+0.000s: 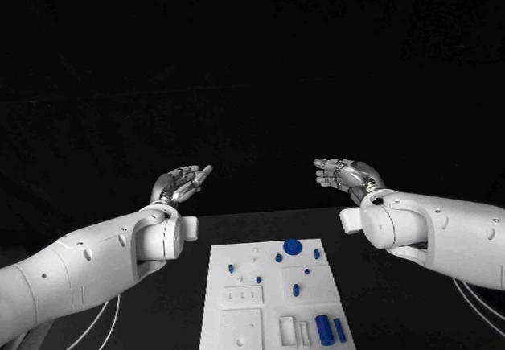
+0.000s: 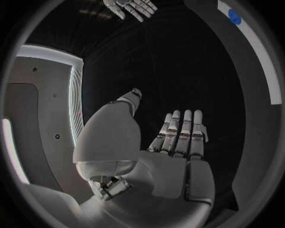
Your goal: Assemble the parts on the task board
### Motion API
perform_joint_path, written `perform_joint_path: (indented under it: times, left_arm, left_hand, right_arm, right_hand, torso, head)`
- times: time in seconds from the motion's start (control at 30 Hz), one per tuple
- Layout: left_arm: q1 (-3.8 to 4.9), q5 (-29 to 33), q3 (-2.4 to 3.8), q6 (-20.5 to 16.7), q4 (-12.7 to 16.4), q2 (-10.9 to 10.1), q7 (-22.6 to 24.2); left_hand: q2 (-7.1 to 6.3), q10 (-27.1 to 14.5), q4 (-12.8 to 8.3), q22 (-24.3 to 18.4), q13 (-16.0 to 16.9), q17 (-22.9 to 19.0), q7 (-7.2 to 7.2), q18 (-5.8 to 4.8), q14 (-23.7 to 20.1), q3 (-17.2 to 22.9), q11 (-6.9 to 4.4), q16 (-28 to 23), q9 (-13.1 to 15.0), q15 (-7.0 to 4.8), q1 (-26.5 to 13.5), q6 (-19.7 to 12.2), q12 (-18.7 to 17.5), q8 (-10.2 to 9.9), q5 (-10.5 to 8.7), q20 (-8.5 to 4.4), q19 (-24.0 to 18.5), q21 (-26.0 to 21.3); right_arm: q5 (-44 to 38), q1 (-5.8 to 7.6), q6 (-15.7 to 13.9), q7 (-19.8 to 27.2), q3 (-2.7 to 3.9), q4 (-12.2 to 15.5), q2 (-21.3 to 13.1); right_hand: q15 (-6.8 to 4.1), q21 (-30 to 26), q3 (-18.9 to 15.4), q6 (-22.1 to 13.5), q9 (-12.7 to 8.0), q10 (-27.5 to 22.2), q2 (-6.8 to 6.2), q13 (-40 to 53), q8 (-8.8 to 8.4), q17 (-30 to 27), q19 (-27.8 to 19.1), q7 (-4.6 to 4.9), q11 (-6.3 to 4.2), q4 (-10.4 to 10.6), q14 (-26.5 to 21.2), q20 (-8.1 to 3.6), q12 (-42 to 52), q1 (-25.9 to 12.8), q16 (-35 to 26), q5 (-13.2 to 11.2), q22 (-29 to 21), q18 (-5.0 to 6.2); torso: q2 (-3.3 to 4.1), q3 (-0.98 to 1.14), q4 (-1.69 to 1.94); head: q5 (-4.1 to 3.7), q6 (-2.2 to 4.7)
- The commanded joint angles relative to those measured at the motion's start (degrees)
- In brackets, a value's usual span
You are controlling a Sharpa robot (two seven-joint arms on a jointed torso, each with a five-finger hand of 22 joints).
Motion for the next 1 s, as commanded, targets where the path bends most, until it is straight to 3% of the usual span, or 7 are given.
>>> perform_joint_path:
  times: [0.03, 0.2, 0.47, 0.5, 0.57, 0.73, 1.0]
  left_arm:
    - [1.82, 1.1, -1.02, 8.42, -4.06, 1.4, -5.19]
    - [3.7, 1.41, -2.34, 11.01, -8.07, 2.72, -6.97]
    - [4.19, 1.48, -2.68, 11.67, -9.09, 3.06, -7.42]
    - [3.81, 0.37, -3.04, 12.9, -5.13, 0.6, -5.48]
    - [3.74, -0.25, -3.04, 12.9, -4.99, 0.43, -5.42]
    - [3.51, -0.26, -3.05, 13.05, -3.45, -0.67, -4.79]
    - [3.51, -0.26, -3.05, 14.2, 2.14, -3.35, -4.15]
  left_hand:
    - [-0.17, 1.77, 0.51, 2.54, 0.24, 1.04, 0.24, -0.86, 1.63, 0.59, 0.27, 1.06, 1.04, 0.3, 2.69, 1.11, 0.37, 0.89, 0.42, 0.01, 1.27, 0.76]
    - [0.54, 2.39, 0.37, 2.49, 0.31, 1.35, 0.25, -0.86, 2.52, -0.19, 0.51, 1.59, 1.15, 0.36, 3.28, 1.08, 0.52, 0.96, 0.43, -0.42, 2.01, 1.31]
    - [3.12, 7.27, -0.46, 2.1, 1.0, 2.19, 1.72, 0.1, 8.21, -3.67, 1.74, 4.08, 1.64, 0.29, 6.2, 4.84, 2.29, 2.54, 0.43, -2.71, 7.71, 3.47]
    - [3.65, 8.41, -0.67, 2.04, 1.17, 2.26, 1.96, 0.28, 9.2, -4.13, 1.88, 4.43, 1.69, 0.24, 6.93, 5.74, 2.74, 2.86, 0.45, -3.0, 8.59, 3.7]
    - [5.08, 11.71, -1.63, 1.94, 1.5, 2.37, 2.43, 1.19, 12.74, -5.93, 2.13, 5.46, 1.48, 0.23, 9.39, 8.42, 3.82, 3.42, 0.88, -3.58, 11.77, 4.68]
    - [7.03, 14.62, 0.03, 1.22, 0.51, 0.92, 2.52, 1.72, 16.46, -11.02, 2.36, 4.66, -0.6, -0.39, 13.65, 12.19, 2.69, 2.27, 2.24, -3.97, 14.45, 4.04]
    - [7.73, 15.79, 0.67, 1.01, 0.2, 0.09, 2.69, 1.3, 16.68, -13.15, 2.53, 3.67, -1.48, -0.37, 15.01, 13.48, 1.98, 1.7, 2.14, -3.95, 14.33, 3.1]
  right_arm:
    - [-3.61, 1.86, 14.28, -9.11, -0.78, -4.02, 1.06]
    - [-4.82, 4.14, 20.4, -13.37, -1.91, -8.62, 2.26]
    - [-5.51, 5.45, 23.89, -15.79, -2.56, -11.24, 2.94]
    - [-48.08, 2.74, 17.36, -12.38, -2.54, -14.07, 5.15]
    - [-51.84, 2.55, 16.73, -12.88, -2.54, -13.82, 5.32]
    - [-59.88, 2.02, 15.67, -12.78, -2.54, -13.08, 5.65]
    - [-70.09, 1.08, 14.96, -13.29, -2.53, -12.62, 6.28]
  right_hand:
    - [0.6, 0.92, 1.88, 3.95, 0.91, 4.92, -0.85, 0.38, 1.8, 1.06, 3.61, 4.01, 0.08, -2.16, 3.81, 0.34, 0.97, 3.38, 1.79, -1.14, 2.22, 1.82]
    - [-0.53, 1.24, 2.94, 6.47, 0.91, 7.89, -1.75, 0.36, 2.46, 1.53, 7.43, 3.65, -0.81, -2.71, 7.12, 0.45, 1.39, 4.81, 3.23, -1.7, 1.62, 3.34]
    - [-3.85, 2.69, 6.64, 11.0, 0.76, 13.09, -3.61, 0.47, 3.35, 3.3, 15.16, 2.84, -2.6, -2.73, 14.65, 0.71, 2.18, 7.51, 6.41, -4.21, 0.57, 6.14]
    - [-4.62, 3.34, 7.07, 11.78, 0.78, 13.95, -3.7, 0.53, 3.55, 3.87, 17.01, 2.64, -2.89, -2.77, 16.43, 0.34, 2.36, 7.89, 7.27, -4.35, 0.52, 6.14]
    - [-5.86, 4.28, 7.81, 12.72, 0.67, 14.98, -3.97, 0.48, 3.59, 4.84, 20.01, 2.43, -3.23, -2.78, 18.91, -0.48, 2.33, 8.28, 8.39, -4.31, 0.23, 6.14]
    - [-10.55, 10.54, 9.28, 14.18, 0.4, 17.46, -4.5, 0.37, 3.41, 10.12, 34.27, 2.72, -4.79, -2.58, 31.23, -5.33, 2.14, 7.94, 15.02, -2.12, 0.53, 6.14]
    - [-12.73, 21.45, 8.55, 16.58, -0.04, 19.77, -5.14, 0.15, 3.2, 20.57, 50.1, 1.95, -6.81, -2.88, 42.32, -12.74, 1.36, 9.87, 30.38, -3.21, 5.5, 6.14]
  torso:
    - [0.0, 0.0, 0.0]
    - [0.0, 0.0, 0.0]
    - [0.0, 0.0, 0.0]
    - [0.25, -0.04, -0.04]
    - [0.32, 0.02, -0.03]
    - [0.3, 0.16, 0.06]
    - [1.24, 0.09, 0.56]
  head:
    - [-0.01, 0.0]
    - [-0.01, 0.0]
    - [-0.01, 0.0]
    - [0.77, -0.44]
    - [1.08, -0.56]
    - [1.41, -0.71]
    - [1.46, -0.84]
